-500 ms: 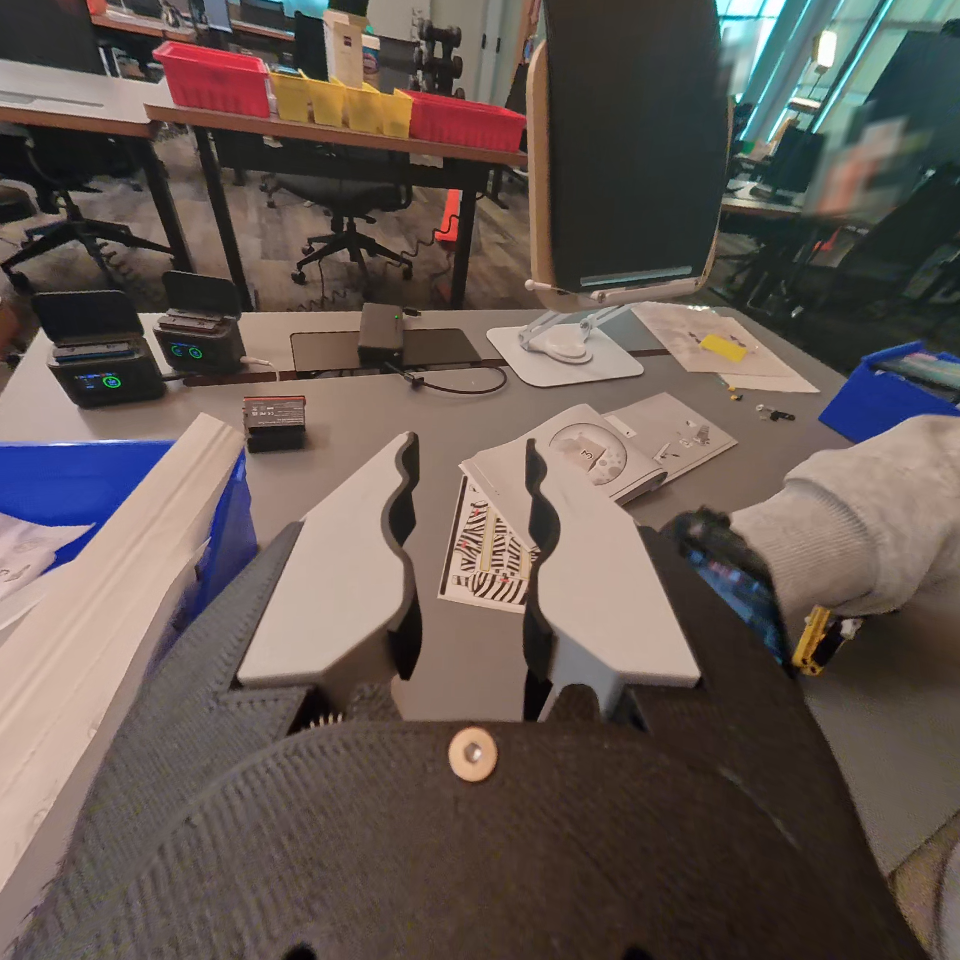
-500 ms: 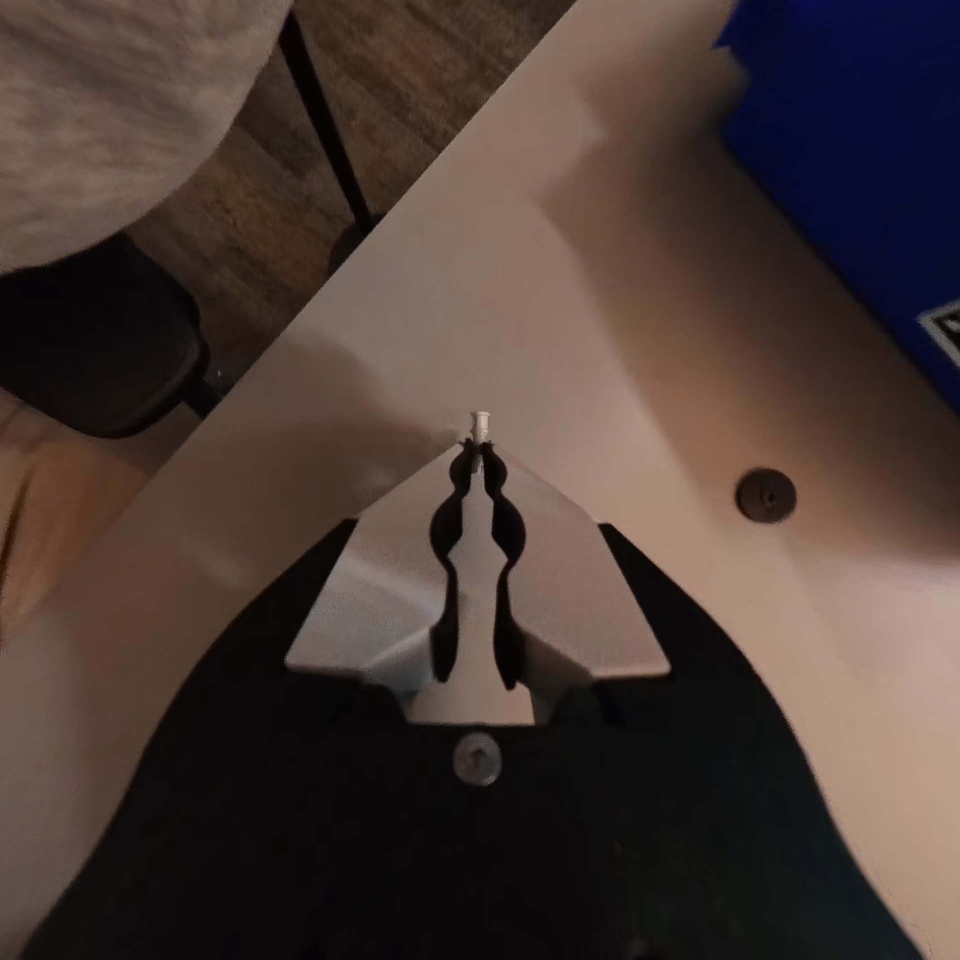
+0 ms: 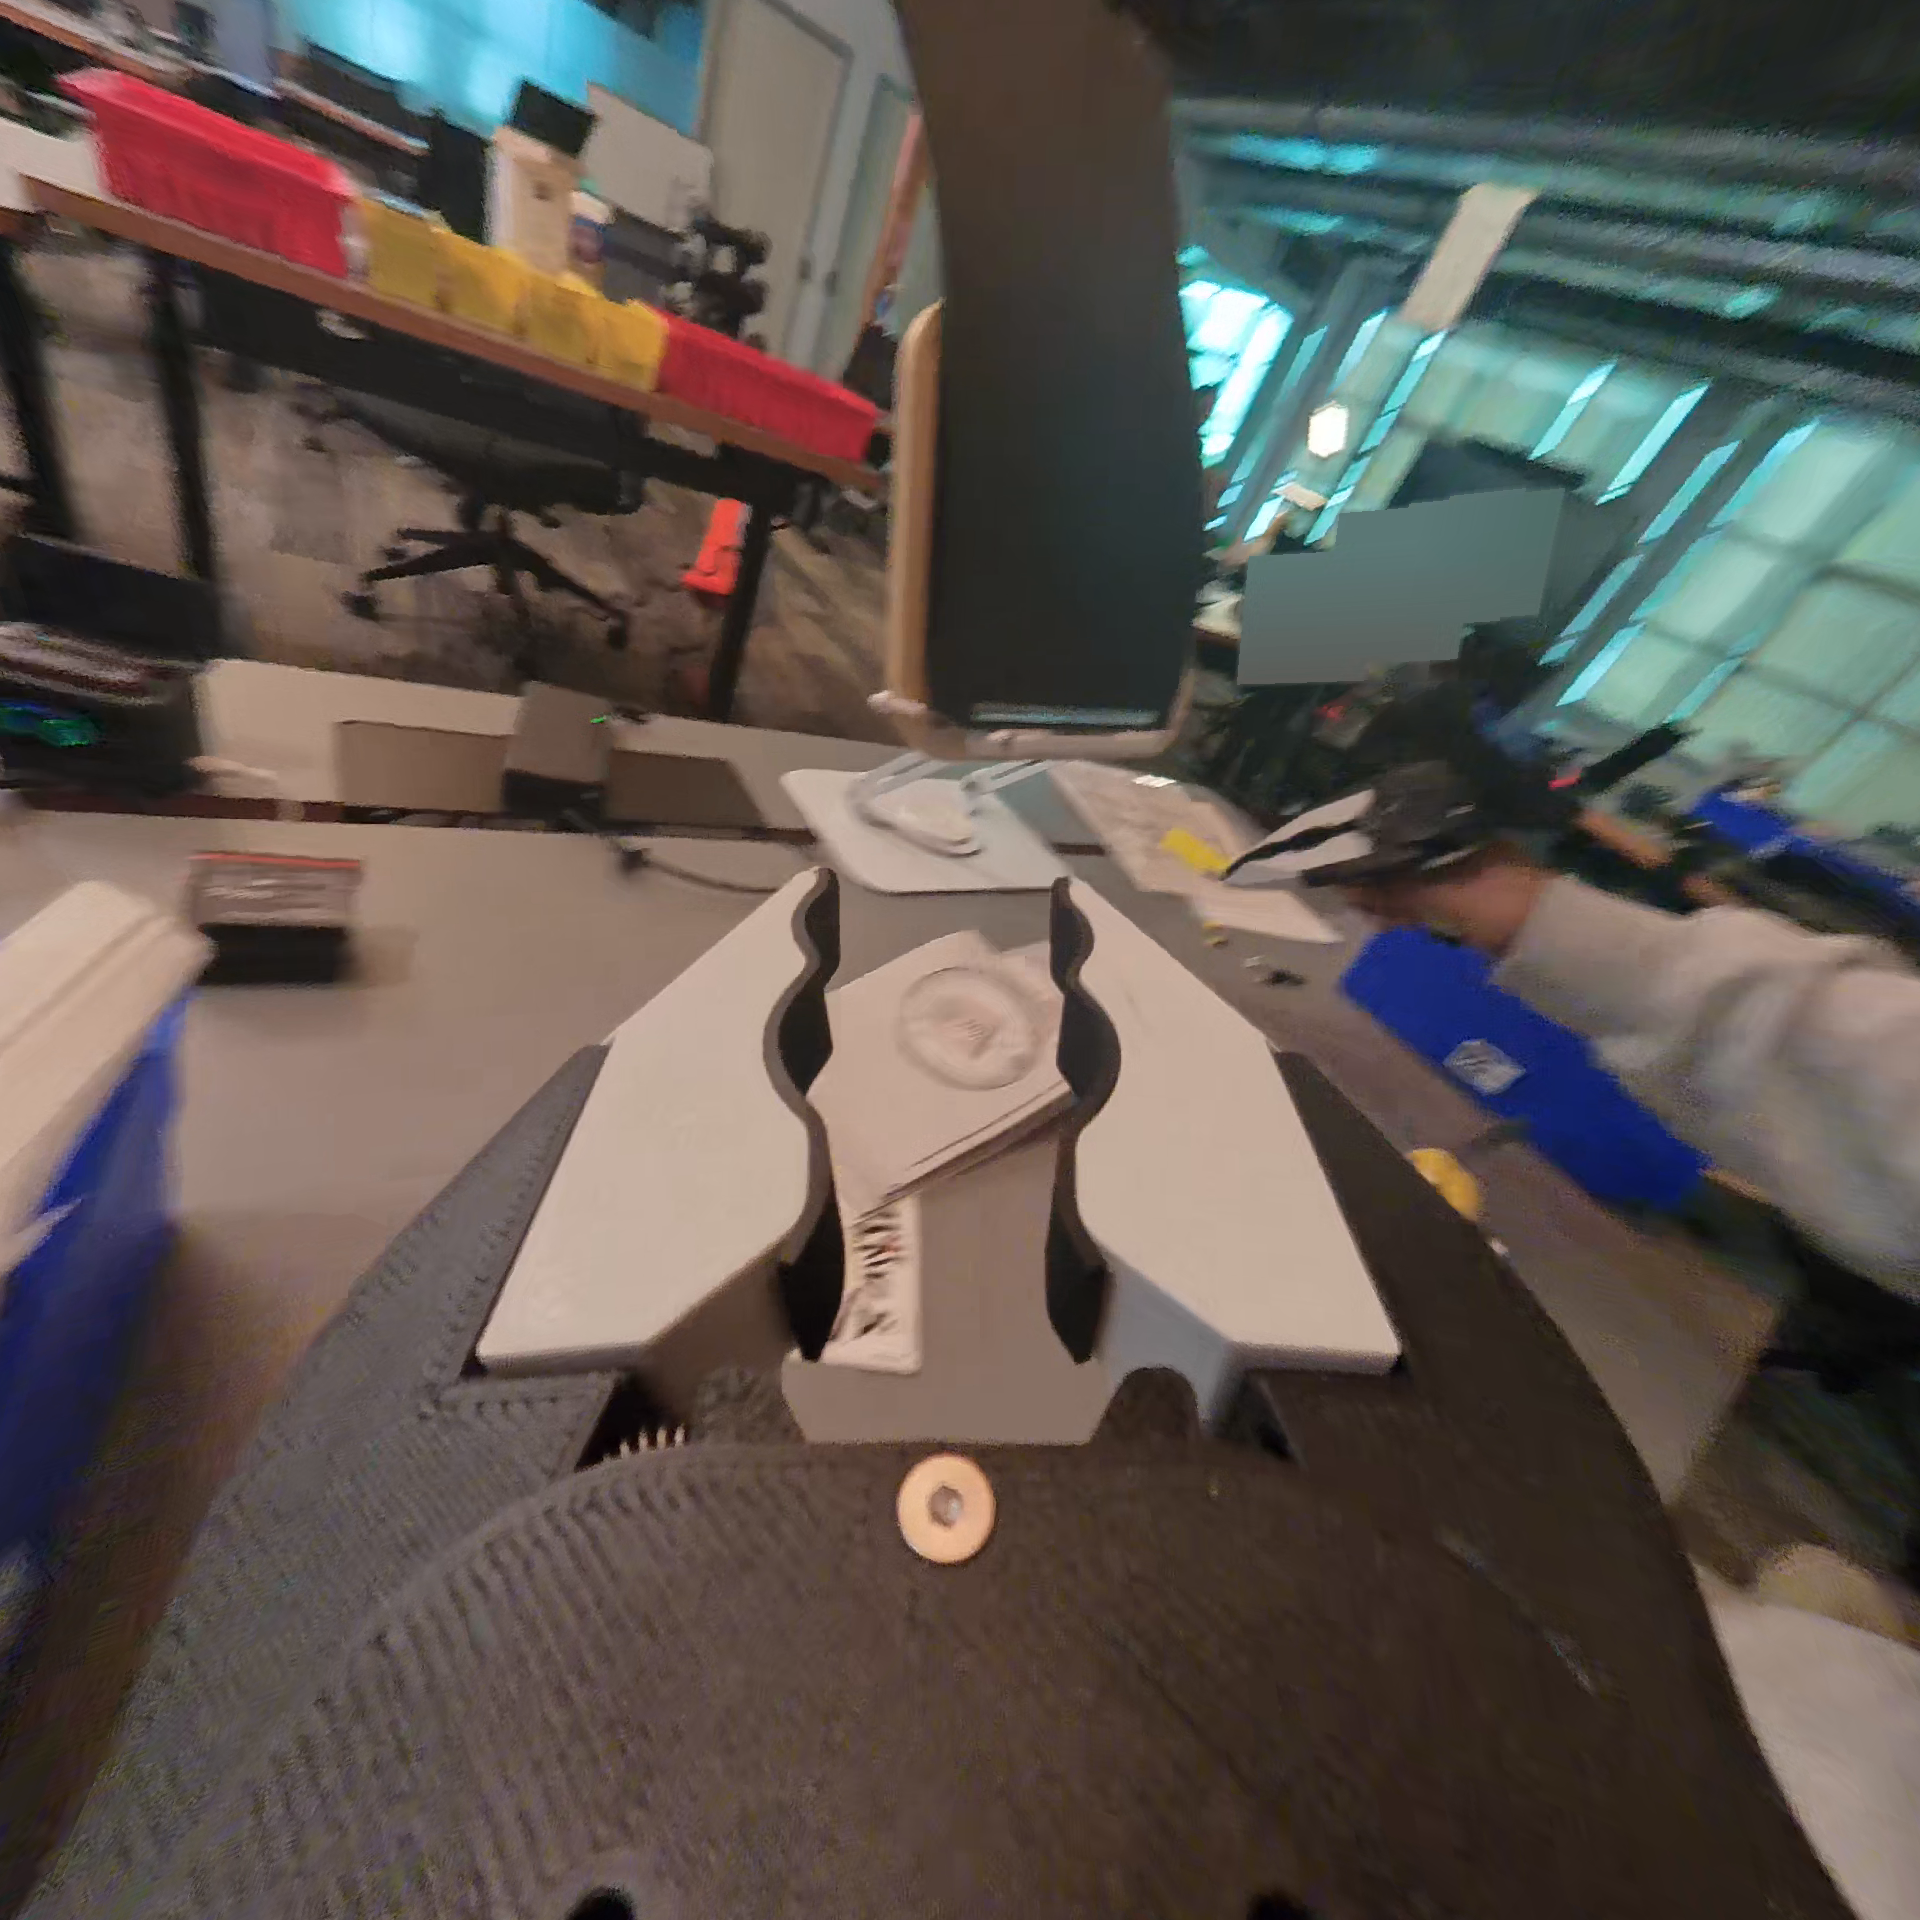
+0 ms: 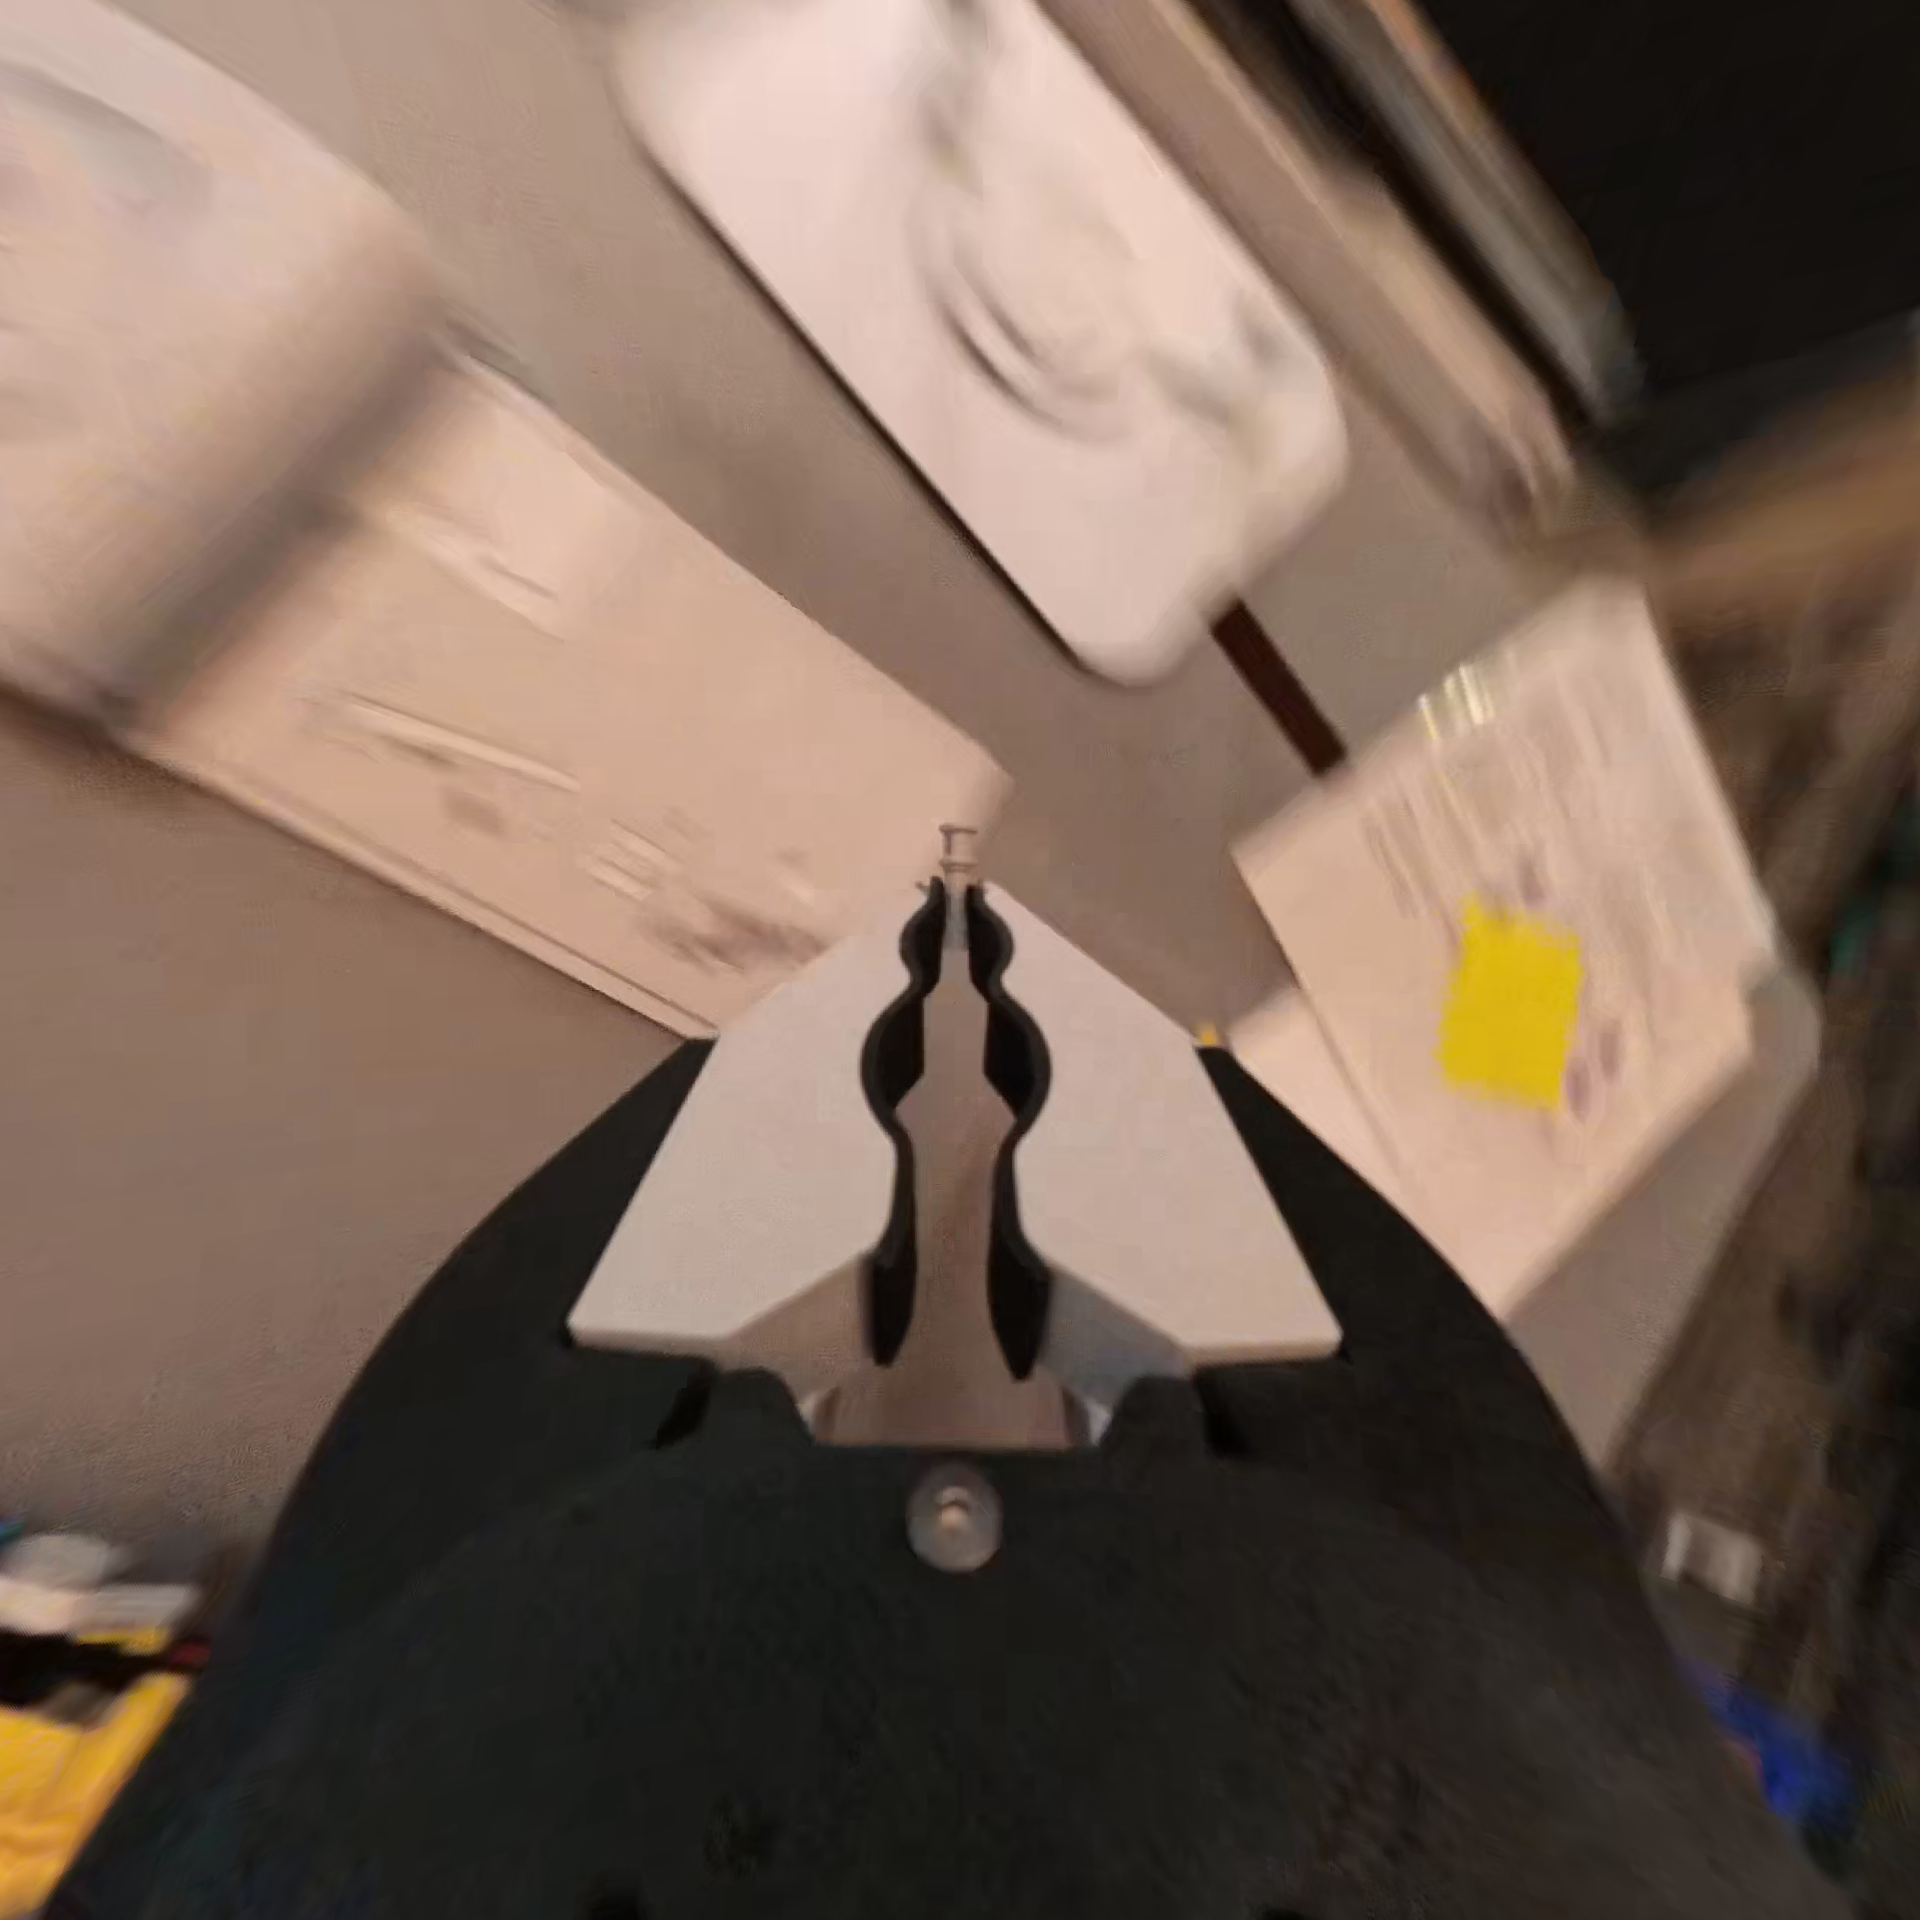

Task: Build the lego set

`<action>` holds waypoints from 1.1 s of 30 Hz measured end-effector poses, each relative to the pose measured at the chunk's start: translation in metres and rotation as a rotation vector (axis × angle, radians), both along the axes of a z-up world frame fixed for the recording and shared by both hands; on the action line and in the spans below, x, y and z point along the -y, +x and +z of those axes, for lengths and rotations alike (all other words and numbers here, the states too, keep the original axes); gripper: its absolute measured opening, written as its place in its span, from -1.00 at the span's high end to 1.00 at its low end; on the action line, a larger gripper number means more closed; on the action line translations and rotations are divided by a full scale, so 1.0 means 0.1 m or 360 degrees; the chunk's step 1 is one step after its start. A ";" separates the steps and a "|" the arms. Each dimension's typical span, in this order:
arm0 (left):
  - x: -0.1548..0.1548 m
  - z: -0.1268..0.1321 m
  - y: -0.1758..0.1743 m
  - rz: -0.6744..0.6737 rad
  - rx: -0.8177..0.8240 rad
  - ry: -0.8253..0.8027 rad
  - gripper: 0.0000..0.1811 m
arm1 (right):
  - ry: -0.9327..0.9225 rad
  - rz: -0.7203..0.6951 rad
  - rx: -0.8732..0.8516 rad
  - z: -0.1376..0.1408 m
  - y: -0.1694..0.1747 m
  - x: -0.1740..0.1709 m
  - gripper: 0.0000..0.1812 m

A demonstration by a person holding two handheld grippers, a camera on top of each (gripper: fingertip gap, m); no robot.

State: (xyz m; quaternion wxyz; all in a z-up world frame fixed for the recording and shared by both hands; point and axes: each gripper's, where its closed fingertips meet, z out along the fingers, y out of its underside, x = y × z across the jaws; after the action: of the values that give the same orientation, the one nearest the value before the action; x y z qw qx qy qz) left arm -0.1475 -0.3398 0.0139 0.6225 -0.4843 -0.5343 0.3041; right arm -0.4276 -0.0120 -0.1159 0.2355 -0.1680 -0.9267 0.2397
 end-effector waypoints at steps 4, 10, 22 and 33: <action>-0.29 0.23 0.01 -0.0200 -0.0135 0.0156 0.57 | -0.0041 -0.0759 0.0306 -0.45 -0.40 -1.34 0.98; -0.34 0.10 -0.06 -0.0170 -0.0044 0.0027 0.57 | 0.0020 -0.0809 0.0376 -0.80 -0.35 -1.50 0.98; -0.15 0.08 -0.01 -0.0112 -0.0044 0.0089 0.57 | 0.0094 -0.0842 0.0424 -0.82 -0.38 -1.33 0.90; 0.27 0.21 0.17 0.0205 -0.0123 0.0014 0.60 | -0.0187 0.1037 0.0178 0.11 1.55 1.72 0.80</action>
State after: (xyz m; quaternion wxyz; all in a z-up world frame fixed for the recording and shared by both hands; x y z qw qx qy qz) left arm -0.1305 -0.3667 0.0350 0.6241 -0.4340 -0.5412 0.3596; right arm -0.2725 -0.1844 -0.1052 0.0852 0.1110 -0.9278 0.3458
